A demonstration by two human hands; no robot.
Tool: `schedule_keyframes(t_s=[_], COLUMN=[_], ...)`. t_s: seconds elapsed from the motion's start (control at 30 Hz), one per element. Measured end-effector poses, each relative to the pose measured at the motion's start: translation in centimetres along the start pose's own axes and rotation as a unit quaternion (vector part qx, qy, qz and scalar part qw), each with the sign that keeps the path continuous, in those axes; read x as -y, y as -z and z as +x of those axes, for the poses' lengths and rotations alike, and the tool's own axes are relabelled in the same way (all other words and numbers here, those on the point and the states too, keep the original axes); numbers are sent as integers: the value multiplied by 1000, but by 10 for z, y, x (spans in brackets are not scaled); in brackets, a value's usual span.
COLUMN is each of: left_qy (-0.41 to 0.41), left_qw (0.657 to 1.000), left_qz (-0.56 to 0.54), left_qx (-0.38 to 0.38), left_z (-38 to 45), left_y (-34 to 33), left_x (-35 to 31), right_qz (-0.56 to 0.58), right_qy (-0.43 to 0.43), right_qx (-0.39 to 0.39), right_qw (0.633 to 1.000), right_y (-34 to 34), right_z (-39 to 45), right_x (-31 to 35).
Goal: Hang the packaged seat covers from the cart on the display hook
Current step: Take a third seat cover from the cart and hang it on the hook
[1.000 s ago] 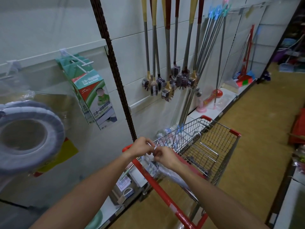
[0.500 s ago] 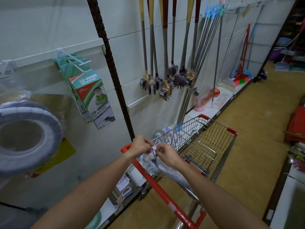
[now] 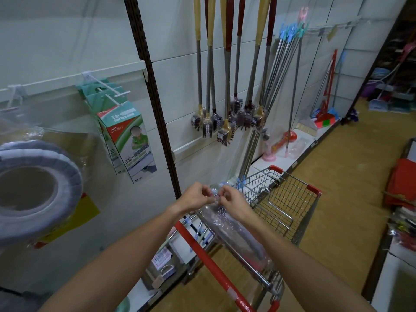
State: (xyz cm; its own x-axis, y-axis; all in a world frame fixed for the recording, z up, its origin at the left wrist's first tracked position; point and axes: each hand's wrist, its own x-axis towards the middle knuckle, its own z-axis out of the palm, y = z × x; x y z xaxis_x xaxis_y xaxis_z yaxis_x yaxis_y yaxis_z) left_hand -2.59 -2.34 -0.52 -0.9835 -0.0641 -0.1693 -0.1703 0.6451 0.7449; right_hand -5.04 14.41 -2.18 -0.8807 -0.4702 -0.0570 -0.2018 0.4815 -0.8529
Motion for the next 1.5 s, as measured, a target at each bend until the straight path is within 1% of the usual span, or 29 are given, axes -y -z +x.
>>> schedule_keyframes(t_s=[0.17,0.27,0.4,0.57,0.7,0.87,1.03,1.17,1.27,1.4,1.5], left_qy=[-72,-102,-148,-183,-191,-169,-139,-143,-155,-172,-167], left_qw=[997,993,987,978,969,962,956,949,950,951,952], left_qz=[-24,-54,-56,-97,-151,-202,-233,-254,-233,-227,-227], left_qx=[6,13,11,-26,-35,-71,-108,-119,-140,-121,-123], left_z=[8,16,21,20,11,-7,-25,-40,-54,-72,-91], left_y=[14,23,37,60,81,112,142,160,172,187,206], left_x=[-29,-45,-65,-83,-92,-91,-87,-75,-60,-37,-18], right_qz=[-5,-13,-1,-32,-83,-127,-149,-121,-109,-63,-49], right_qy=[16,32,44,82,116,165,217,244,259,252,264], right_qx=[-26,-45,-66,-102,-140,-182,-222,-220,-212,-185,-167], right_qw=[1000,998,997,991,980,961,939,937,936,948,949], right_y=[31,46,62,78,79,62,36,12,-8,-33,-55], right_z=[2,7,14,19,22,25,35,39,41,42,40], right_x=[22,35,53,86,110,141,167,187,204,223,237])
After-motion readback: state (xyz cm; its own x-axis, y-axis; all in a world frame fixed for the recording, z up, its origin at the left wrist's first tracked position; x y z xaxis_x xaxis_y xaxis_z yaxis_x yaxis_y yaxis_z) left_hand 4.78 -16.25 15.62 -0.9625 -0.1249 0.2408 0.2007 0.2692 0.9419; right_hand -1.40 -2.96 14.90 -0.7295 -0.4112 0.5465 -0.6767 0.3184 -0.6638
